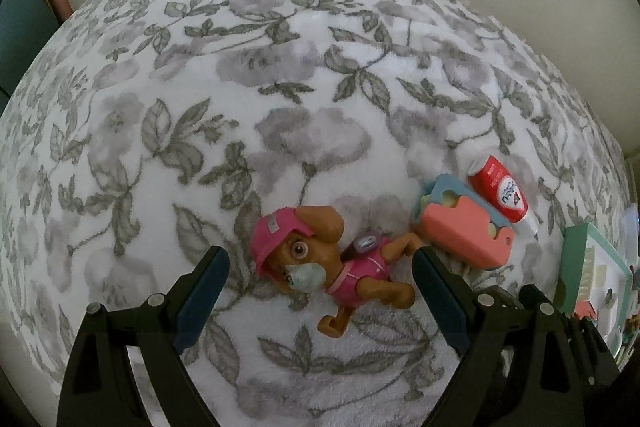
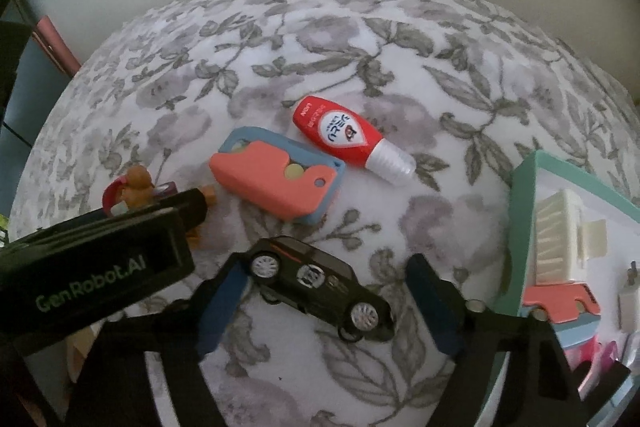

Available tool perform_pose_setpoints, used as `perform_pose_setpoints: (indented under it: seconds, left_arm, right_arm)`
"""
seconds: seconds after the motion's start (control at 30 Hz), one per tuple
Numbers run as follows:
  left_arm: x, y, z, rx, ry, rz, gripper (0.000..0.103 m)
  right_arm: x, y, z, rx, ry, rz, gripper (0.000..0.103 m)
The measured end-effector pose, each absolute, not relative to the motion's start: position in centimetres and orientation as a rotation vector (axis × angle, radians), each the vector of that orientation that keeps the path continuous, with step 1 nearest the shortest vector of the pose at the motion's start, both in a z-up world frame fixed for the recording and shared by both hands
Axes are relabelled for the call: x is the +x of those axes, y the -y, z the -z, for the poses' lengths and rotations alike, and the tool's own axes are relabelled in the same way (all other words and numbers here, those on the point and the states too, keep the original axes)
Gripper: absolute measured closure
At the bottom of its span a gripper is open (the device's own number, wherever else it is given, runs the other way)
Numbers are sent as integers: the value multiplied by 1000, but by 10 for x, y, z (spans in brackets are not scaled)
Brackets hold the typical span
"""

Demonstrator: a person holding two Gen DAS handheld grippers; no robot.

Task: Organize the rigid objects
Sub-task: 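Grasp the black toy car with the right tool while the left tool grasps the pink dog figure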

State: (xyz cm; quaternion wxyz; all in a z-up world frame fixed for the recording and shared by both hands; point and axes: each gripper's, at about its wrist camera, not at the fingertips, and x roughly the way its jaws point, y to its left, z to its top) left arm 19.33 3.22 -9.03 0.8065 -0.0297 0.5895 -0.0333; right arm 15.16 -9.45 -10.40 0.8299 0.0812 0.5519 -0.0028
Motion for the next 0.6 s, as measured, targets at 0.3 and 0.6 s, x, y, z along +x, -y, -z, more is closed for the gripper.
perform_pose_setpoints:
  seconds: [0.3, 0.6]
  left_arm:
    - [195, -17, 90, -20, -1242, 76, 29]
    - [194, -19, 85, -17, -1235, 61, 29]
  right_arm:
    - [144, 107, 98, 180, -1164, 20, 62]
    - [139, 113, 97, 207, -1149, 9, 70]
